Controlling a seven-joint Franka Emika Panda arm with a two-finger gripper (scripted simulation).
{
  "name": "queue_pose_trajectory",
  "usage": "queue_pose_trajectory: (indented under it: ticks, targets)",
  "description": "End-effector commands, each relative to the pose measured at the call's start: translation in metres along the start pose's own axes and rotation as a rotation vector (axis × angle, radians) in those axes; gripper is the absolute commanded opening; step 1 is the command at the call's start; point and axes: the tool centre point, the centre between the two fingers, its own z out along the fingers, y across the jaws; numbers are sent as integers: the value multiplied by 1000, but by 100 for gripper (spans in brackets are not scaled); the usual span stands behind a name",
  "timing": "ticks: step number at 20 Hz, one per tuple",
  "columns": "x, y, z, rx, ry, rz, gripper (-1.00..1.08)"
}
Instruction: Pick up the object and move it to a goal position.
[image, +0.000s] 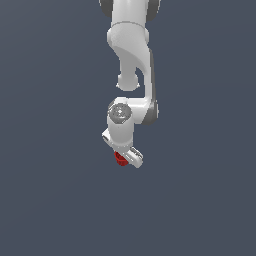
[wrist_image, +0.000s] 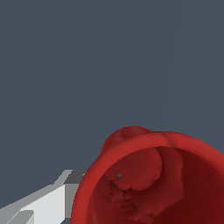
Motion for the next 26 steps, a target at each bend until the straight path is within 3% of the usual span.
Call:
queue_pose_trajectory:
  ticks: [1, 11, 26]
  targets:
    - [0, 0, -1, 0, 0, 0, -100]
    - [0, -18, -45, 0, 0, 0, -100]
    - [1, -78, -187, -2, 1, 2, -100]
